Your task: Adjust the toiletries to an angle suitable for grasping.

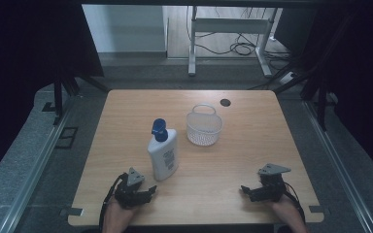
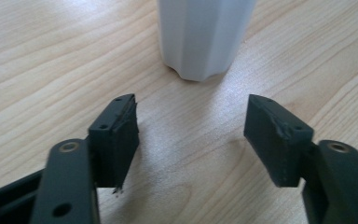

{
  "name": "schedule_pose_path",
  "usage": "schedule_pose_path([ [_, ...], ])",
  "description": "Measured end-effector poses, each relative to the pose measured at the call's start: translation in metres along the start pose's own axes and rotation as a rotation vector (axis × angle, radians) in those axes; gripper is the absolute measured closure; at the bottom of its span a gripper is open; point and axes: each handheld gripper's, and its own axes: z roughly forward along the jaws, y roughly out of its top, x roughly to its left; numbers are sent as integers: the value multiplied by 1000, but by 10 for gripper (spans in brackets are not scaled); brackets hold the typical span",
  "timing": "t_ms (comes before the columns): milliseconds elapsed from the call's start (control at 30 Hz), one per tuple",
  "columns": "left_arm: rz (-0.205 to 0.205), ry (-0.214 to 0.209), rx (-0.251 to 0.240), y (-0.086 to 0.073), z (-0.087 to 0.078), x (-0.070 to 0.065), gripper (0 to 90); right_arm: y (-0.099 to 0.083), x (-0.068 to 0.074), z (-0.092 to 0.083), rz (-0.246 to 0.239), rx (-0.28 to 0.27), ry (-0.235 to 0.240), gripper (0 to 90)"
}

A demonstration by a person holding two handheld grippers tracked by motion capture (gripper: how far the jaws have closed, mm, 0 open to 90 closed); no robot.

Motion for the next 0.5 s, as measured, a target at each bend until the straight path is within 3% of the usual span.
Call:
schedule_pose_path([
  [500,-49,-17,-2,7,-2,11,528,0,0,0,0,0,0,0],
])
